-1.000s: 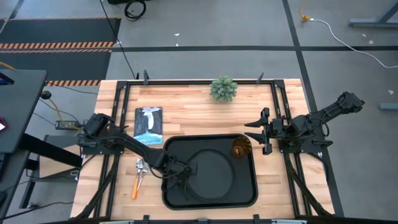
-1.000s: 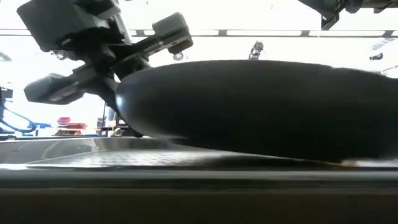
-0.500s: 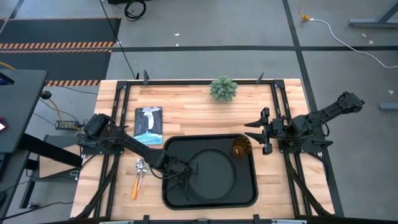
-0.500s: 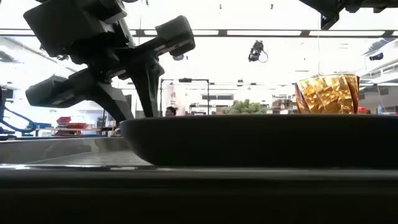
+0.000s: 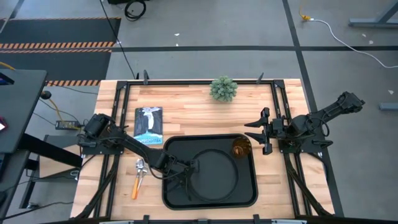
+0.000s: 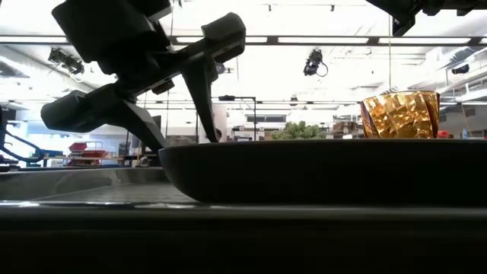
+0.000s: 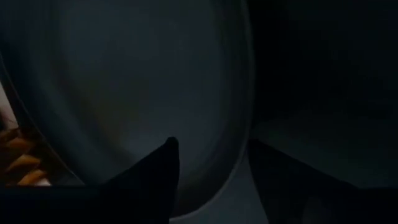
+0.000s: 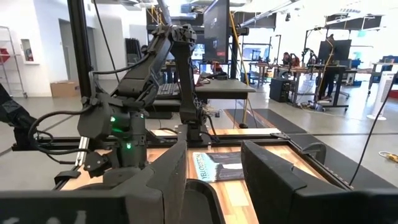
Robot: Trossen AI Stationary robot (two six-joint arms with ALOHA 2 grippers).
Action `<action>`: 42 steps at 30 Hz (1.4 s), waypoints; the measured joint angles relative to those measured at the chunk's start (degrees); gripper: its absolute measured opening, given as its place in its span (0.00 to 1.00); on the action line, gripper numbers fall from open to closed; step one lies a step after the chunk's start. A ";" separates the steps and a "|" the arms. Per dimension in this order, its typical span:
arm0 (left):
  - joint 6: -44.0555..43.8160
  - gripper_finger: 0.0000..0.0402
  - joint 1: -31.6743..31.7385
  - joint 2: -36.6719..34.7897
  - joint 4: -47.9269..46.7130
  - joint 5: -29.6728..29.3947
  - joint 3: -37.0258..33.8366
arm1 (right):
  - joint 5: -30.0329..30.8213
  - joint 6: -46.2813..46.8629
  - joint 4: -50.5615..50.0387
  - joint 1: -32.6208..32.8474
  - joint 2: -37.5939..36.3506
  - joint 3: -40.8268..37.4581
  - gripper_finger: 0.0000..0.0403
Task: Pick and place plate/cup/fork/spoon on tray
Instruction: Put the black plate on the black tray
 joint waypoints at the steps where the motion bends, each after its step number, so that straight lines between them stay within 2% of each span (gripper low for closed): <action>1: -0.29 0.49 -0.02 0.00 0.04 -0.36 0.00 | 0.00 0.01 0.00 0.00 0.00 -0.01 0.40; 9: -5.84 0.46 0.37 0.00 0.15 -1.19 0.00 | 0.00 0.87 0.48 0.00 0.00 0.00 0.40; 29: -5.94 0.46 0.35 -1.29 -1.84 -2.44 0.00 | 0.00 0.89 0.52 0.01 -0.01 0.01 0.40; 42: -9.31 0.46 0.15 -1.38 -0.96 -3.80 0.02 | 0.00 0.56 1.60 0.02 -0.05 0.00 0.40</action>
